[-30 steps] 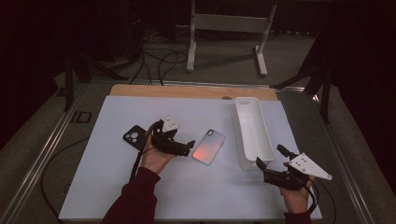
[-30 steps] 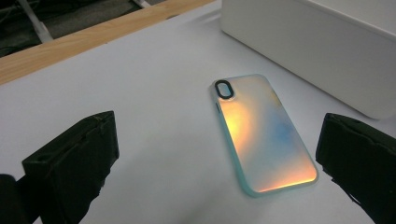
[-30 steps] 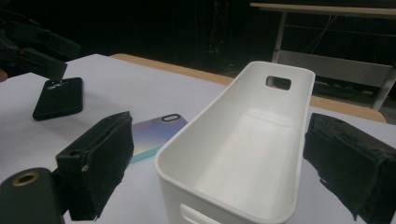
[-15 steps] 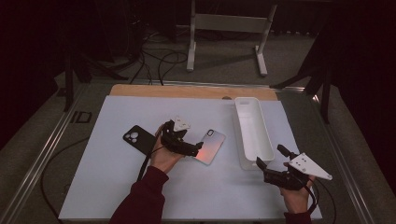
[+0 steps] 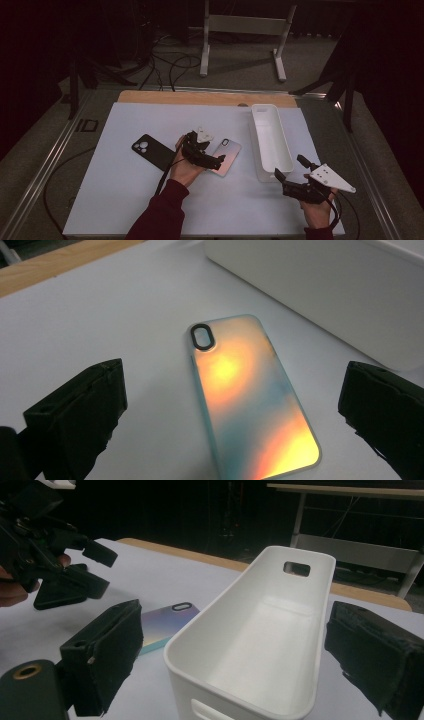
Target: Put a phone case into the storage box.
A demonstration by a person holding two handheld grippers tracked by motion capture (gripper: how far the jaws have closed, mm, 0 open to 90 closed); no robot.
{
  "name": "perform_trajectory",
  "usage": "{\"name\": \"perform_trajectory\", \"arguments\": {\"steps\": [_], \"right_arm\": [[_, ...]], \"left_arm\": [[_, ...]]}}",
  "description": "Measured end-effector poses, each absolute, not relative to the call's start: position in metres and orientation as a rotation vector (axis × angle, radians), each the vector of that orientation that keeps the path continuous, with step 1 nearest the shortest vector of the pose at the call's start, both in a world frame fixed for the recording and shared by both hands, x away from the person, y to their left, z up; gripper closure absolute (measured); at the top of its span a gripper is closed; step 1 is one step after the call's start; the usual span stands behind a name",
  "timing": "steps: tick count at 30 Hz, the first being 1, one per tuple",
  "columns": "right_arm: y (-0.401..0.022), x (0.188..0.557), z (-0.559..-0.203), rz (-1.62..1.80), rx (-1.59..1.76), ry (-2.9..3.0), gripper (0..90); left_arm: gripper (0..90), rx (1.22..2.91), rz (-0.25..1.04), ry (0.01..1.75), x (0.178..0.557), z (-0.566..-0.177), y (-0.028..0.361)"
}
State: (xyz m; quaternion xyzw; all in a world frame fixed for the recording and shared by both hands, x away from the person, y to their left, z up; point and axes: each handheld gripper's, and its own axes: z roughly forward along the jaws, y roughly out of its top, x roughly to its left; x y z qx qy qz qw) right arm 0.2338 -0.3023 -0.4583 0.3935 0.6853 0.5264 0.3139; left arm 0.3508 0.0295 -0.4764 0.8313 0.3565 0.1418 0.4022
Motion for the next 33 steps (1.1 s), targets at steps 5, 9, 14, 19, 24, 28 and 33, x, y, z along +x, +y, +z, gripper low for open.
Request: {"name": "perform_trajectory", "arguments": {"steps": [5,9,14,19,24,28,33], "right_arm": [[-0.302,0.234,-0.458,1.387,1.036,1.808,8.2],[-0.302,0.234,-0.459,1.385,1.037,1.811,8.2],[-0.302,0.234,-0.459,1.384,1.037,1.812,8.2],[-0.302,0.234,-0.459,1.38,1.035,1.815,8.2],[-0.302,0.234,-0.459,1.38,1.035,1.815,8.2],[-0.302,0.234,-0.459,1.382,1.033,1.816,8.2],[-0.302,0.234,-0.459,1.379,1.035,1.816,8.2]], "left_arm": [[0.0,2.108,0.35,0.91,0.352,-0.481,0.023],[0.0,2.124,0.341,0.913,0.352,-0.486,0.018],[0.0,2.139,0.335,0.923,0.353,-0.492,0.013],[0.0,2.15,0.332,0.934,0.354,-0.496,0.009],[0.0,2.174,0.323,0.942,0.355,-0.503,0.003],[0.0,2.177,0.327,0.952,0.355,-0.505,0.0],[0.0,2.187,0.318,0.967,0.357,-0.509,-0.004]]}}
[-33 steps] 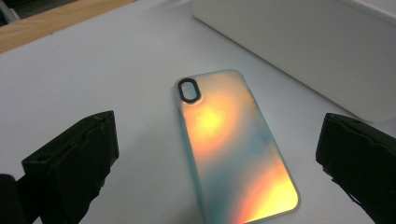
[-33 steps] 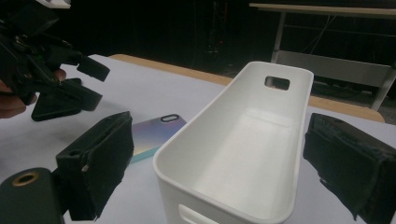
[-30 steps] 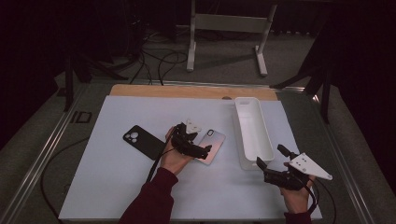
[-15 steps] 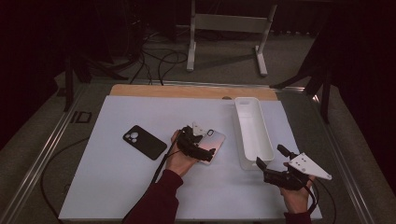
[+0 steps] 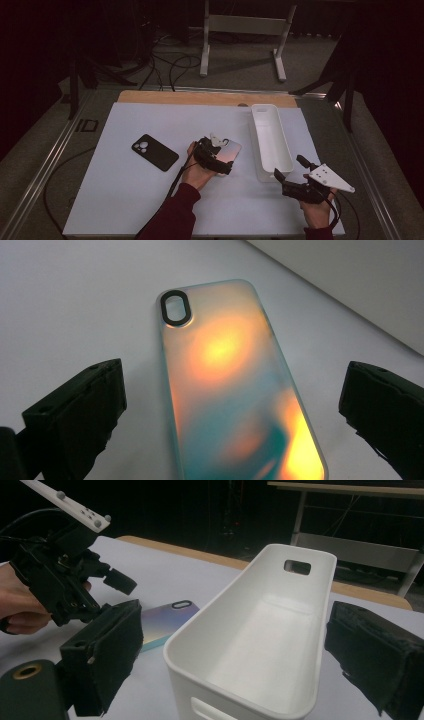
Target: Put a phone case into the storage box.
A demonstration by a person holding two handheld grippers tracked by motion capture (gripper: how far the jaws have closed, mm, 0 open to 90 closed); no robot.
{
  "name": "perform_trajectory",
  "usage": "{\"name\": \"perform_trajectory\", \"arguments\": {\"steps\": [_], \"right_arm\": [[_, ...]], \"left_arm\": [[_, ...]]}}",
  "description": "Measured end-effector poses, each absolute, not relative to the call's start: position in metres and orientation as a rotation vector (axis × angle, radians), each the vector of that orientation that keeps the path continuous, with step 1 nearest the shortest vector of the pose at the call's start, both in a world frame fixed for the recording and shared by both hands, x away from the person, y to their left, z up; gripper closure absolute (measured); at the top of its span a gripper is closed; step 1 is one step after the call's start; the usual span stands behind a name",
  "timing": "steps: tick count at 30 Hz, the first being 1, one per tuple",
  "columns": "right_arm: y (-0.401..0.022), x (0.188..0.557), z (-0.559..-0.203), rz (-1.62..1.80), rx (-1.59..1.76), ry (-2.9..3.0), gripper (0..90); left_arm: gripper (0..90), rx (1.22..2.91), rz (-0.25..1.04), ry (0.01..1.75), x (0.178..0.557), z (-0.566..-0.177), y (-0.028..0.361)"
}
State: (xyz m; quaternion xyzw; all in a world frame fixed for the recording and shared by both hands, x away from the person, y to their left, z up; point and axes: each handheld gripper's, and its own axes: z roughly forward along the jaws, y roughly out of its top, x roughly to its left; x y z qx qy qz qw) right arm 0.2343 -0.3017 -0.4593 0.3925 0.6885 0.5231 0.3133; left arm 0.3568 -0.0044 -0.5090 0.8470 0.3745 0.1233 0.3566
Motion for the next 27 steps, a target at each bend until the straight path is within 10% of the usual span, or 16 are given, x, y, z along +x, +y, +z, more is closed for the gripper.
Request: {"name": "perform_trajectory", "arguments": {"steps": [27], "right_arm": [[-0.302,0.235,-0.46,1.378,1.035,1.816,8.3]], "left_arm": [[0.0,2.247,0.33,1.058,0.365,-0.531,-0.019]]}}
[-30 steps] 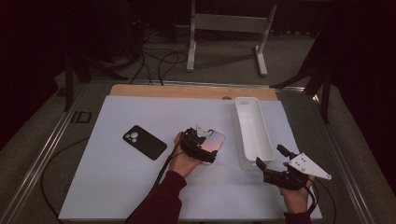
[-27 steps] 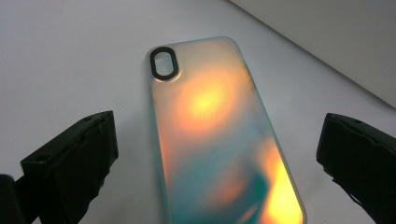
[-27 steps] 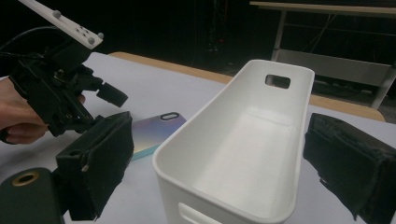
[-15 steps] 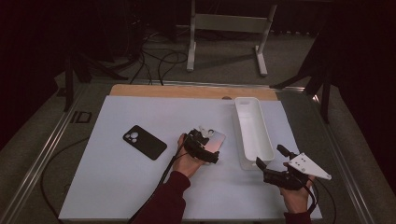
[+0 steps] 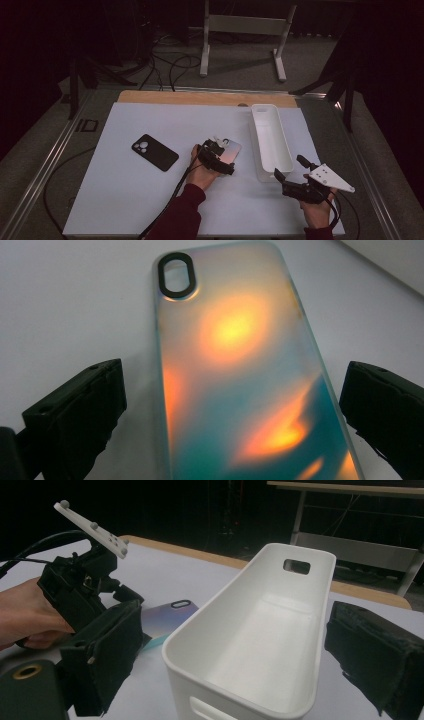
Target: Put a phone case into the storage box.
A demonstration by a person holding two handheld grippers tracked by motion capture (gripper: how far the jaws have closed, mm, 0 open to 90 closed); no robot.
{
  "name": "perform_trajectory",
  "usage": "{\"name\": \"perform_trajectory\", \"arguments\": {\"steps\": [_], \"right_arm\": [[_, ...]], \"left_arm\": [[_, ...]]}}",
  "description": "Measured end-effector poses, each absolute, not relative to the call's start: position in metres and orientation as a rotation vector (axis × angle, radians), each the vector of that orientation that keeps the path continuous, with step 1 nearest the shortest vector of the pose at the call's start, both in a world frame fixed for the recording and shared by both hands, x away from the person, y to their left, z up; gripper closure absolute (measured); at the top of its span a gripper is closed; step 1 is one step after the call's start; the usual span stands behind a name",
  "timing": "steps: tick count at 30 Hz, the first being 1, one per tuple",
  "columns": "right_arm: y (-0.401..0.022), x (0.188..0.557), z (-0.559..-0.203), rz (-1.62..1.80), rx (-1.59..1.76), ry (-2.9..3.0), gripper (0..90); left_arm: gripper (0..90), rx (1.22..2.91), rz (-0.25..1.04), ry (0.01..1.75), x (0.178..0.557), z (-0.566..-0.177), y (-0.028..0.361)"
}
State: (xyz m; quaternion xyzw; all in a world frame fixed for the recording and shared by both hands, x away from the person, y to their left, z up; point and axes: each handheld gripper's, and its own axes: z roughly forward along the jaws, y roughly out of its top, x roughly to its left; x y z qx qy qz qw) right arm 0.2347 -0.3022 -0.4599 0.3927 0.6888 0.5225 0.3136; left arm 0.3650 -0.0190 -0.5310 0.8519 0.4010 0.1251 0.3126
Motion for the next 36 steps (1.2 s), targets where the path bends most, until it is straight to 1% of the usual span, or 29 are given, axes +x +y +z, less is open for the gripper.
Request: {"name": "perform_trajectory", "arguments": {"steps": [10,14,18,24,29,36], "right_arm": [[-0.302,0.235,-0.46,1.378,1.037,1.816,8.2],[-0.302,0.235,-0.46,1.373,1.038,1.818,8.2],[-0.301,0.235,-0.46,1.37,1.037,1.82,8.2],[-0.302,0.235,-0.46,1.374,1.04,1.815,8.2],[-0.303,0.235,-0.46,1.375,1.045,1.811,8.3],[-0.302,0.235,-0.459,1.373,1.047,1.816,8.3]], "left_arm": [[0.4,2.292,0.338,1.083,0.362,-0.532,-0.025],[4.1,2.309,0.328,1.069,0.362,-0.53,-0.024],[12.7,2.319,0.318,1.055,0.361,-0.527,-0.023],[15.9,2.339,0.333,1.035,0.36,-0.524,-0.021],[16.6,2.371,0.385,1.004,0.36,-0.52,-0.016],[16.7,2.342,0.41,0.988,0.358,-0.509,-0.009]]}}
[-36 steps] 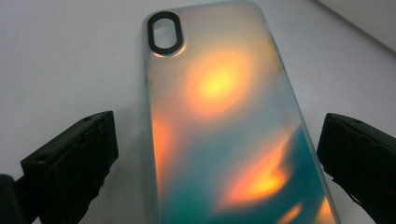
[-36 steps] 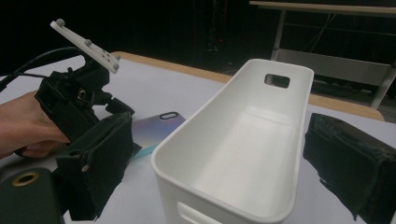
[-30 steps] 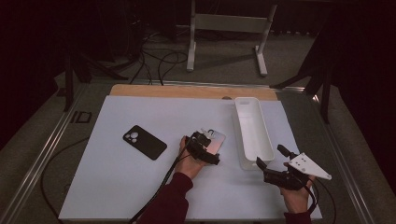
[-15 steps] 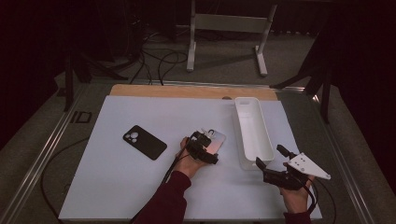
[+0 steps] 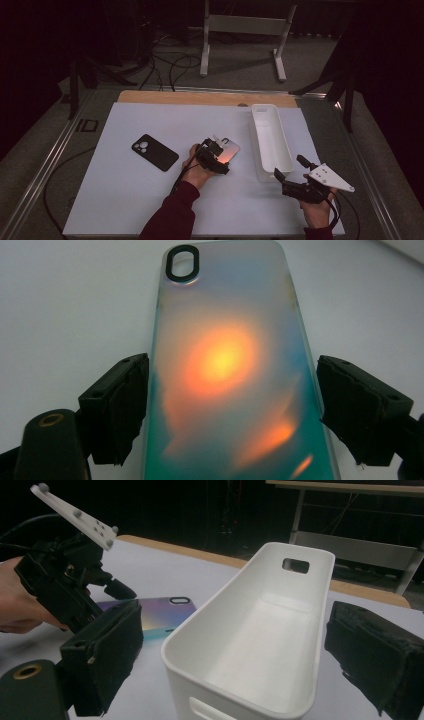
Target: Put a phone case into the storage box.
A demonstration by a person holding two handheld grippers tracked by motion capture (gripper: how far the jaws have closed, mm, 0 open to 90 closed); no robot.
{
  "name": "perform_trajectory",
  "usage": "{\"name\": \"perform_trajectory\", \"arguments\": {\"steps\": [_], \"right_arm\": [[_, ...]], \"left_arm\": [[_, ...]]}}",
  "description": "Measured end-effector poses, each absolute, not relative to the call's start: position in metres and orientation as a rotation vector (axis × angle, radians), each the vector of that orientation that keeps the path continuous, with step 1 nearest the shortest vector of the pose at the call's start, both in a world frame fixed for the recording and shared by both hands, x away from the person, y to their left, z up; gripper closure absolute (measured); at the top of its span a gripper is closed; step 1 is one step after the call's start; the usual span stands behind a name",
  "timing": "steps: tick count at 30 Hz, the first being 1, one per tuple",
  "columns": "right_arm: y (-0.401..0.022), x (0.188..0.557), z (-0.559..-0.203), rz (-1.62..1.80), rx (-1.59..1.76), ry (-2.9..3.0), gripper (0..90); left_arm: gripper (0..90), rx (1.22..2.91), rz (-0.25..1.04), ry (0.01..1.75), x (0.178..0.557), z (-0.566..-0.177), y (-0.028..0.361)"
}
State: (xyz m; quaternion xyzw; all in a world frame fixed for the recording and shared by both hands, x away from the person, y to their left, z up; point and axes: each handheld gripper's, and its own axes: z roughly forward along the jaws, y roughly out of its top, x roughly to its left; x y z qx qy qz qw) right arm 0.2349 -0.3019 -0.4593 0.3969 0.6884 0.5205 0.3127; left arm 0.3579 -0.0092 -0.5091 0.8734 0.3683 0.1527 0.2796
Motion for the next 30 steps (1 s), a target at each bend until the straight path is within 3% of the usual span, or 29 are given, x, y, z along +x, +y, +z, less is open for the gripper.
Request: {"name": "perform_trajectory", "arguments": {"steps": [30], "right_arm": [[-0.304,0.247,-0.443,1.36,1.085,1.879,8.2]], "left_arm": [[16.8,2.241,0.443,0.815,0.342,-0.462,0.02]]}}
